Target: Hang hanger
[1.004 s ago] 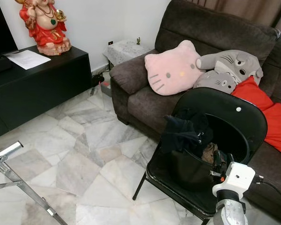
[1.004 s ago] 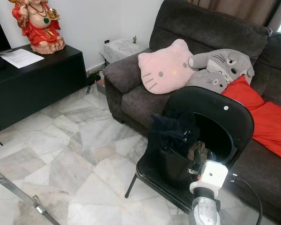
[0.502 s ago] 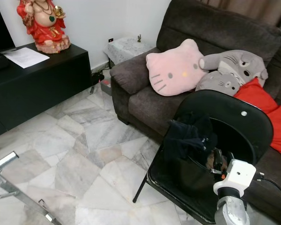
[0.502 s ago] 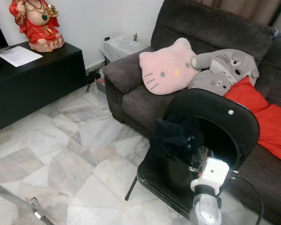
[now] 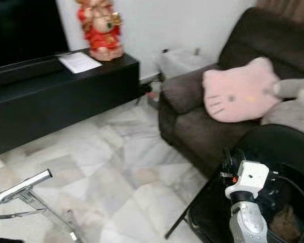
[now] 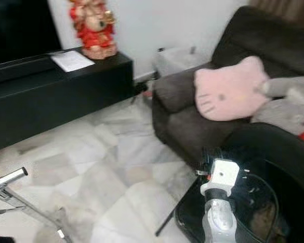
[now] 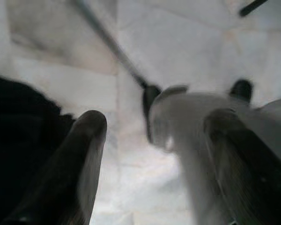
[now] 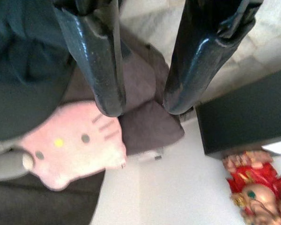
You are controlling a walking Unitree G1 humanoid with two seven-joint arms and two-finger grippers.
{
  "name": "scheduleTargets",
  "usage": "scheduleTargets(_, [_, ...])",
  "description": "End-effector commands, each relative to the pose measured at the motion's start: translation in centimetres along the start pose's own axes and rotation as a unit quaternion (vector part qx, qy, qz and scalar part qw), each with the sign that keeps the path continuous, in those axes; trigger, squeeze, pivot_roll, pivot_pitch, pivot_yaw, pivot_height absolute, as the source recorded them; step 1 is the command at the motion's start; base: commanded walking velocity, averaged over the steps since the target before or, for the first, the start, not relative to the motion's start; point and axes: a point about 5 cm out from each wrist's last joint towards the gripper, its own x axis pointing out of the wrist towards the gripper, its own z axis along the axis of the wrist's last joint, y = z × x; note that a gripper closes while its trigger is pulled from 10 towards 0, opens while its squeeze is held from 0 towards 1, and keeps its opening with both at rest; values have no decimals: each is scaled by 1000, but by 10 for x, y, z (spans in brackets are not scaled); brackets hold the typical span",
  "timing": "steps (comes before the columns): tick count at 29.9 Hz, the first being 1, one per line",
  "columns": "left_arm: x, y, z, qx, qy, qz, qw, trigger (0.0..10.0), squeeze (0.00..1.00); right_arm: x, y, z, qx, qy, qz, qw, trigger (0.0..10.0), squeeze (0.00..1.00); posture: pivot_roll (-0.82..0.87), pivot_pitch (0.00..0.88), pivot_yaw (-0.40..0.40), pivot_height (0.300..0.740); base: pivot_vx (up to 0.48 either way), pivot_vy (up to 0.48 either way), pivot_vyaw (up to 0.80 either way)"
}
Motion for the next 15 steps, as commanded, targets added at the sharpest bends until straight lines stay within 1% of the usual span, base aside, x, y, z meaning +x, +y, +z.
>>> scheduleTargets(1, [0, -8, -10, 6, 20, -7, 1000, 10000, 0, -1, -1, 4, 5, -5, 2, 1000, 10000, 1000, -155, 87, -43, 740, 0, 0, 0])
scheduleTargets(3, [0, -11, -10, 7, 20, -9, 1000, 10000, 0, -2, -2, 4, 4, -6, 1, 1000, 10000, 1000, -155, 87, -43, 740, 0, 0, 0])
scheduleTargets(4, [1, -14, -10, 8, 20, -11, 1000, 10000, 0, -5, -4, 4, -4, -5, -7, 1000, 10000, 1000, -155, 88, -44, 740, 0, 0, 0])
scheduleTargets(5, [1, -14, -10, 8, 20, -11, 1000, 10000, 0, -5, -4, 4, -4, -5, -7, 1000, 10000, 1000, -155, 88, -44, 740, 0, 0, 0])
scheduleTargets(7, [1, -17, -10, 8, 21, -11, 1000, 10000, 0, -9, -12, 5, -20, -1, -32, 999, 10000, 1000, -155, 90, -45, 740, 0, 0, 0])
scheduleTargets(8, [1, -17, -10, 8, 21, -11, 1000, 10000, 0, -9, -12, 5, -20, -1, -32, 999, 10000, 1000, -155, 90, -45, 740, 0, 0, 0])
scheduleTargets(10, [1, -18, -11, 9, 21, -11, 1000, 10000, 0, -12, -16, 5, -34, 8, -45, 998, 10000, 1000, -158, 94, -46, 740, 0, 0, 0])
scheduleTargets(12, [1, -17, -11, 9, 22, -11, 1000, 10000, 0, -15, -16, 6, -42, 12, -40, 998, 10000, 1000, -158, 94, -46, 740, 0, 0, 0])
scheduleTargets(15, [0, -15, -12, 11, 22, -10, 1000, 10000, 0, -22, -9, 10, -98, 25, 13, 995, 10000, 1000, -165, 101, -46, 740, 0, 0, 0])
